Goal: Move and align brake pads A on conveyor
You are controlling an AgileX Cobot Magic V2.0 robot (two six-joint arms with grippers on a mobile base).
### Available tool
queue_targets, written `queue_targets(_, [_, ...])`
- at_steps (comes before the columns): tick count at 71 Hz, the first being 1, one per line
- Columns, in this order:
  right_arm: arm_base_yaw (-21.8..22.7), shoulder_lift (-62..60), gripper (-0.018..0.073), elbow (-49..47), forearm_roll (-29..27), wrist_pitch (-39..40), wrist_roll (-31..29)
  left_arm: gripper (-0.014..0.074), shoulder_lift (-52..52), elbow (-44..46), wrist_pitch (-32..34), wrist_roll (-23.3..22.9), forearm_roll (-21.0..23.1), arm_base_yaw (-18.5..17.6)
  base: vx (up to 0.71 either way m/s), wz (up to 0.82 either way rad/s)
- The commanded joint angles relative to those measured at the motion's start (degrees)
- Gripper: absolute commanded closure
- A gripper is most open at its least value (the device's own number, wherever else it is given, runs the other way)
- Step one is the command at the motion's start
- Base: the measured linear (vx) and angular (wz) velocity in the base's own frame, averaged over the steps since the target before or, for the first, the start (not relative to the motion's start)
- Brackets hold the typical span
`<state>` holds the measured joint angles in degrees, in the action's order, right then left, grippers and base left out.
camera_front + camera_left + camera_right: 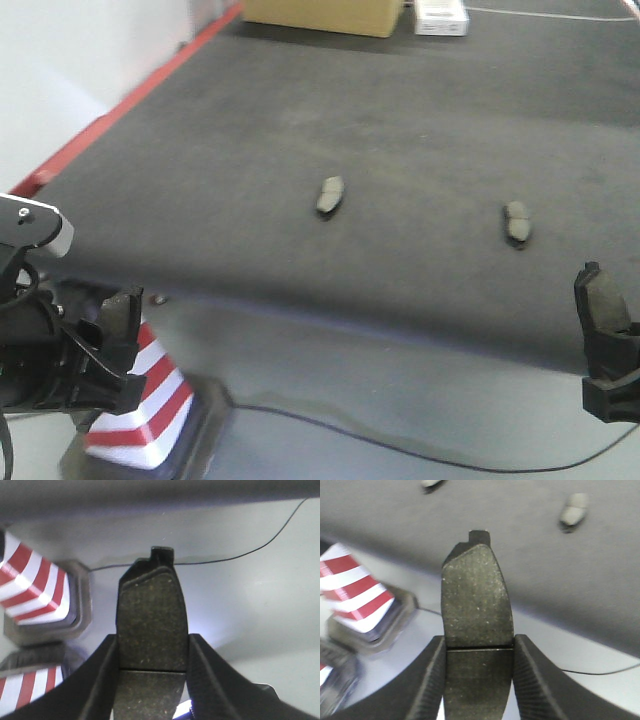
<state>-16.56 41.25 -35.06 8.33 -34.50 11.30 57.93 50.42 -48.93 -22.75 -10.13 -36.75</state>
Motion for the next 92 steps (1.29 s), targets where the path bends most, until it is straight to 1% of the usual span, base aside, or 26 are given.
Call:
queue_targets(1, [0.11, -0.21, 0.0491, -1.73, 0.84, 4.80, -0.46, 0.0513, -0.98, 1.67, 3.83, -0.50, -0.51, -0.09, 0.29, -0.39])
queue_targets(44, [0.11, -0.21, 0.0491, -1.73, 0.84, 4.86, -0.46, 0.0513, -0.98, 1.67, 3.83, -0.50, -0.51, -0.09, 0.26, -0.34])
queue_targets(92, [0.11, -0.21, 0.0491, -1.73, 0.84, 4.86, -0.46, 0.0513, -0.79, 1.67, 3.83, -0.50, -0.52, -0.09, 0.14, -0.04])
